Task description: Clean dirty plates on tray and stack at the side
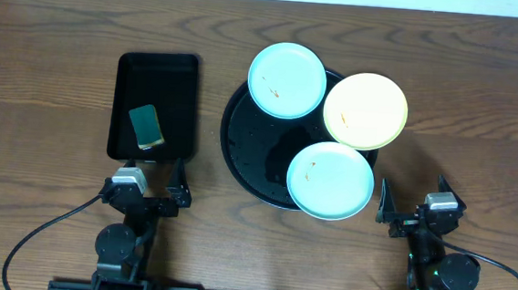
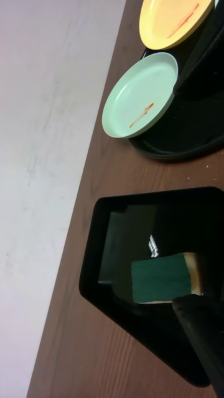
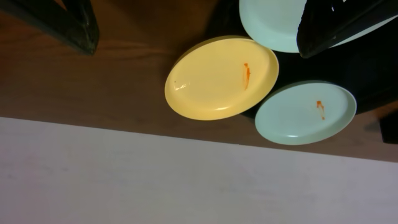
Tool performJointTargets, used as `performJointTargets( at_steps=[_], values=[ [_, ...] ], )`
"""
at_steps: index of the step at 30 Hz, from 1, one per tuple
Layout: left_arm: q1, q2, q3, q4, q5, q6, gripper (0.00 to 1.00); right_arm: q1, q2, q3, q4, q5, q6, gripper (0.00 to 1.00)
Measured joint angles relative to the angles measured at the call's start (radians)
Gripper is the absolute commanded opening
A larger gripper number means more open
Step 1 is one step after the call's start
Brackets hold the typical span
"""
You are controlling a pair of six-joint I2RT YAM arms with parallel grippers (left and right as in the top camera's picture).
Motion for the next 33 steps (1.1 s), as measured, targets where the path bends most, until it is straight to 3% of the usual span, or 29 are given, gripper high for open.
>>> performJointTargets(
  at_steps=[12,18,25,28,33],
  values=[
    [0.0,0.004,0.0,0.019,0.032,-0.001,0.99,0.0,0.0,0.0,0.0,0.0,0.0,0.99],
    [0.0,0.011,0.055,0.001,0.085,-0.067,0.99,0.0,0.0,0.0,0.0,0.0,0.0,0.99],
    [0.0,0.122,0.449,-0.219,0.105,-0.117,0.99,0.0,0.0,0.0,0.0,0.0,0.0,0.99],
    [0.0,0.26,0.681,-0.369,0.105,-0.119,1.0,0.0,0.0,0.0,0.0,0.0,0.0,0.99],
    [0.0,0.594,1.136,-0.757,0.104,-0.052,1.0,0.0,0.001,0.0,0.0,0.001,0.0,0.99]
  ],
)
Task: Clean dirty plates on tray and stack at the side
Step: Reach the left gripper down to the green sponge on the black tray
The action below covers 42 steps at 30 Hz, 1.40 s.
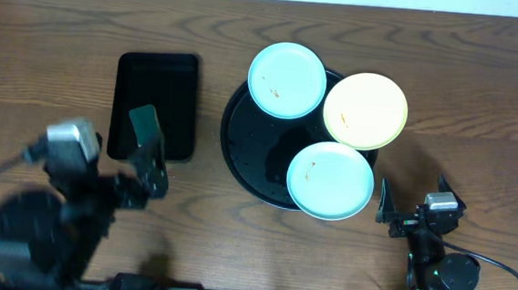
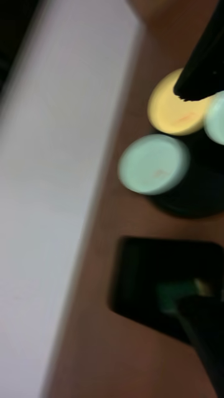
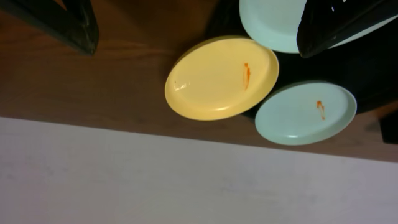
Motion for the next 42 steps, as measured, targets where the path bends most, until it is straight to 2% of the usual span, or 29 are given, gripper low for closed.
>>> performJointTargets(
  at_steps=[4,6,9,15,16,17,18,23,27,35,42],
  values=[
    [0.0,0.302,0.346,-0.336,-0.029,0.053,1.0,0.0,0.001,0.0,0.0,0.0,-0.001,0.99],
    [0.0,0.429,0.459,-0.401,-0.043,0.068,0.99,0.0,0.001,0.0,0.0,0.0,-0.002,0.99],
    [0.0,0.6,0.554,-0.408,-0.068,0.082,0.98,0.0,0.001,0.0,0.0,0.0,-0.002,0.99],
    [0.0,0.831,0.563,-0.422,-0.098,0.101,0.98,0.0,0.001,0.0,0.0,0.0,-0.002,0.99],
    [0.0,0.857,0.563,-0.422,-0.106,0.104,0.92,0.0,0.001,0.0,0.0,0.0,-0.002,0.99],
    [0.0,0.881,0.563,-0.425,-0.12,0.103,0.8,0.0,0.001,0.0,0.0,0.0,-0.002,0.99],
    [-0.002,0.9,0.563,-0.427,-0.135,0.105,0.77,0.0,0.001,0.0,0.0,-0.001,-0.002,0.99],
    [0.013,1.003,0.557,-0.451,-0.281,0.022,0.81,0.0,0.001,0.0,0.0,0.0,-0.002,0.99],
    [0.064,1.101,0.515,-0.447,-0.341,-0.051,0.83,0.0,0.001,0.0,0.0,0.0,-0.002,0.99],
    [0.121,1.301,0.446,-0.382,-0.288,-0.071,0.83,0.0,0.001,0.0,0.0,0.0,-0.002,0.99],
    [0.121,1.344,0.408,-0.31,-0.237,-0.056,0.87,0.0,0.001,0.0,0.0,0.0,-0.002,0.99]
  ],
)
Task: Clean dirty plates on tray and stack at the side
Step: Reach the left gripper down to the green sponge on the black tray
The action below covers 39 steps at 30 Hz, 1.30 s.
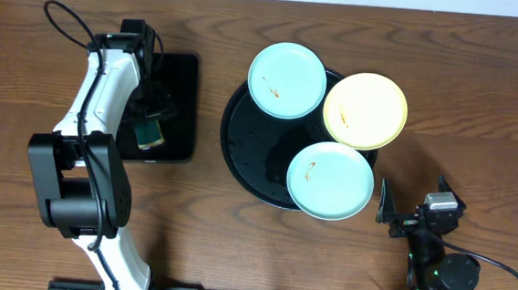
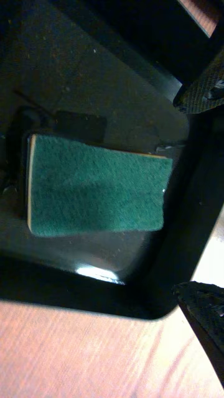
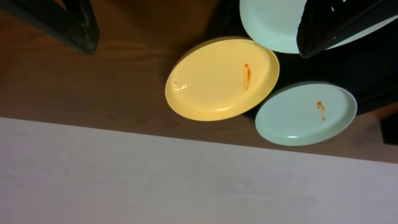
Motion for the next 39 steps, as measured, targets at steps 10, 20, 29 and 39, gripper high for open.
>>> performJointTargets(
  at_steps=[10,20,29,39],
  values=[
    [0.0,0.0,-0.136,0.168,0.021,0.0,0.86,0.0,0.0,0.0,0.0,0.0,0.0,0.99],
    [0.0,0.0,-0.228,0.314,0.021,0.007,0.67,0.0,0.0,0.0,0.0,0.0,0.0,0.99],
    [0.001,0.0,-0.228,0.36,0.128,0.19,0.59,0.0,0.0,0.0,0.0,0.0,0.0,0.99],
    [0.001,0.0,-0.228,0.4,0.144,0.338,0.6,0.0,0.0,0.0,0.0,0.0,0.0,0.99]
  ],
)
